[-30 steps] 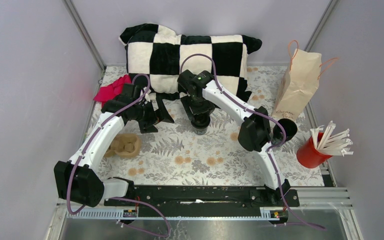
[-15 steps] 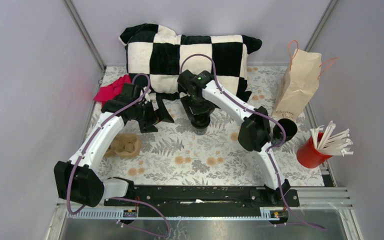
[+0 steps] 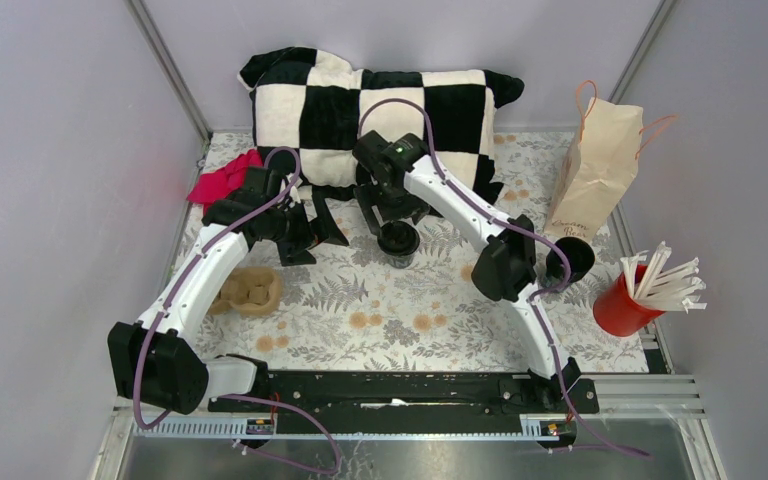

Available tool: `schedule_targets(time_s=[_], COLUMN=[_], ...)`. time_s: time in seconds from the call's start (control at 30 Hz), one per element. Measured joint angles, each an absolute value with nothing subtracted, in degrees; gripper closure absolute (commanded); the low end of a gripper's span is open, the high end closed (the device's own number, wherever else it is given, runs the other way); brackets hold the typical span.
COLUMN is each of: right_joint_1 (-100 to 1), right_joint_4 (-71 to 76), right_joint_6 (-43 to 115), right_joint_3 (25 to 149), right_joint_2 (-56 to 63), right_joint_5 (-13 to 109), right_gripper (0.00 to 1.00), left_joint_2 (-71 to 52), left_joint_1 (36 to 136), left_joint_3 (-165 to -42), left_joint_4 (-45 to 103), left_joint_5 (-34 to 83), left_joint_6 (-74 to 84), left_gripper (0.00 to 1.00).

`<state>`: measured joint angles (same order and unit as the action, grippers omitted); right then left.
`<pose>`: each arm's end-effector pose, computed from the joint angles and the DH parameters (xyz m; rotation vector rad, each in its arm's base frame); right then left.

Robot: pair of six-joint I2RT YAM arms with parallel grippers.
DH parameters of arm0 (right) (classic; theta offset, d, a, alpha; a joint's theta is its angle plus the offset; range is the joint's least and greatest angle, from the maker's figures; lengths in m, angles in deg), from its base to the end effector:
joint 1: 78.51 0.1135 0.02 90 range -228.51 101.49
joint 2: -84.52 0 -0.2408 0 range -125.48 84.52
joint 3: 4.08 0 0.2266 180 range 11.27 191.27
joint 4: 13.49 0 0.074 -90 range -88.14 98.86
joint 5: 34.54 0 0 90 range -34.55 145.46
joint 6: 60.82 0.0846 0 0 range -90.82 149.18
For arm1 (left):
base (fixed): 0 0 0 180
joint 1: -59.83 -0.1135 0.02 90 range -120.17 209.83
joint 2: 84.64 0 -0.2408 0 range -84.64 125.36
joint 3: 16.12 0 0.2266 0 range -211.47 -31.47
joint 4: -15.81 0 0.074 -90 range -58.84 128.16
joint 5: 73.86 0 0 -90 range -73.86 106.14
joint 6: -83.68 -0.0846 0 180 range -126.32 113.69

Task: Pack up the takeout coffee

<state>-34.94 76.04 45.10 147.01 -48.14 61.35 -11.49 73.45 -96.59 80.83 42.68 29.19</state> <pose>0.3316 0.3034 0.2126 -0.6465 2.7274 0.1063 0.2389 -0.0968 0.2463 -0.3290 2.6651 -0.8972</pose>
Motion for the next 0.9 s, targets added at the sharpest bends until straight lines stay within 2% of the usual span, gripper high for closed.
schedule_targets(time_s=[0.13,0.23,0.4,0.57,0.7,0.83,0.9], right_joint_1=[-35.2,-35.7,-38.5,-45.3,-51.6,-54.3,-54.3], right_joint_4=[77.6,77.8,76.8,66.5,56.1,49.0,46.8], right_joint_6=[45.5,45.9,46.8,48.8,51.8,53.6,54.2], right_joint_3=[150.8,149.0,142.9,125.7,112.0,104.8,102.4], right_joint_2=[-47.7,-46.1,-42.8,-33.0,-25.7,-24.3,-24.3], right_joint_5=[60.2,59.3,55.5,43.0,32.8,27.1,25.5], right_gripper=[0.04,0.04,0.10,0.19,0.18,0.17,0.18], left_joint_2=[-11.5,-11.4,-10.7,-7.4,-1.5,5.9,9.5], left_joint_1=[73.5,73.5,74.8,76.6,77.5,77.7,77.7], left_joint_3=[-96.6,-96.6,-96.6,-95.3,-95.4,-97.1,-99.3], left_joint_4=[80.8,80.8,79.0,70.8,64.4,60.6,60.2], left_joint_5=[42.9,43.1,45.1,50.2,52.8,53.9,53.7], left_joint_6=[29.2,29.2,30.0,33.8,36.1,37.5,37.4], left_gripper=[0.01,0.01,0.04,0.12,0.23,0.36,0.38])
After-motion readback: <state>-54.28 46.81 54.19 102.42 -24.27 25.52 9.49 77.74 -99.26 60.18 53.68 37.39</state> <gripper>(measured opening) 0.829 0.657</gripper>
